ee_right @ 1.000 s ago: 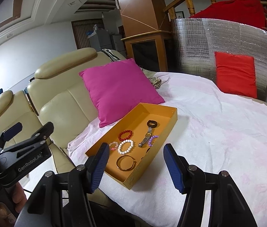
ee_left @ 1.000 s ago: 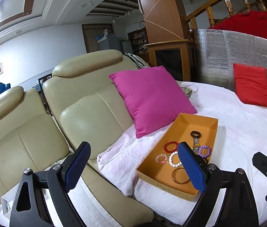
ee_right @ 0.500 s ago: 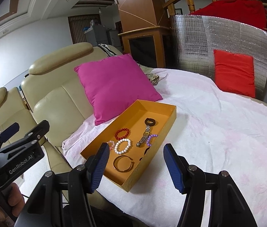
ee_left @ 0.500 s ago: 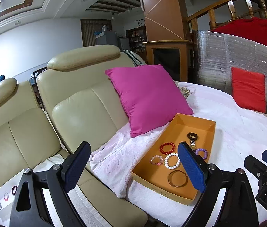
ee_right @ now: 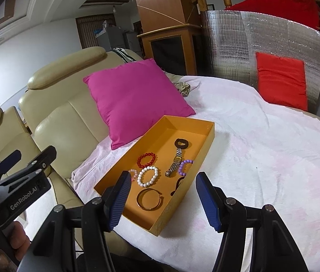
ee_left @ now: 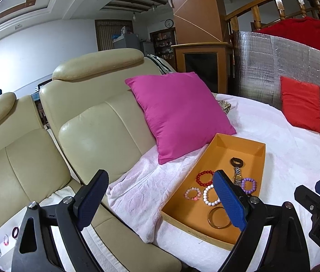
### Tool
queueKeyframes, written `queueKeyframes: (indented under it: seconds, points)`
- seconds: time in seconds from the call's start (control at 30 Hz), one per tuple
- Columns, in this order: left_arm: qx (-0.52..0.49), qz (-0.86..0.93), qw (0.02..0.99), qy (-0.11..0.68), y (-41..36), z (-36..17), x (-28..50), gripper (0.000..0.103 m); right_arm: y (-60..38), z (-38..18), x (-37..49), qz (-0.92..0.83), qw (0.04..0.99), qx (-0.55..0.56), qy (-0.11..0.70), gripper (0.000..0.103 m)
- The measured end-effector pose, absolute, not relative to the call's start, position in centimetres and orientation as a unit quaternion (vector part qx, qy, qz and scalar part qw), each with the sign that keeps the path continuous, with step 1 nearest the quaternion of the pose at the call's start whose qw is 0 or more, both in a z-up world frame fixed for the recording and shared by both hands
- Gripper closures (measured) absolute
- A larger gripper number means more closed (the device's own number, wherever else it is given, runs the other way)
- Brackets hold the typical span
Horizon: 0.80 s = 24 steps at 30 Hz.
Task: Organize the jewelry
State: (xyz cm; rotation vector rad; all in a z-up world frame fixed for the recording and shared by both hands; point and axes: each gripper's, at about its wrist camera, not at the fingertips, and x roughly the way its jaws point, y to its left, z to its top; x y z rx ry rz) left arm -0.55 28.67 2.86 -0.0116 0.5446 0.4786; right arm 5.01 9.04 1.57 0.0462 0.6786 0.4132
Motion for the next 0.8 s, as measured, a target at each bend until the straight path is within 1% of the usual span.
queueKeyframes:
  seconds: [0.47, 0.8]
  points:
    - [-0.008, 0.256, 0.926, 0.278, 29.7, 2.2, 0.1, 0.01, 10.6, 0.2, 6.8, 0.22, 0.913, 0.026, 0.343, 0.04]
    - [0.004, 0.268, 0.922, 0.281, 28.5, 2.3, 0.6, 0.01, 10.1, -0.4, 8.0, 0.24, 0.907, 0.042, 0.344, 0.039]
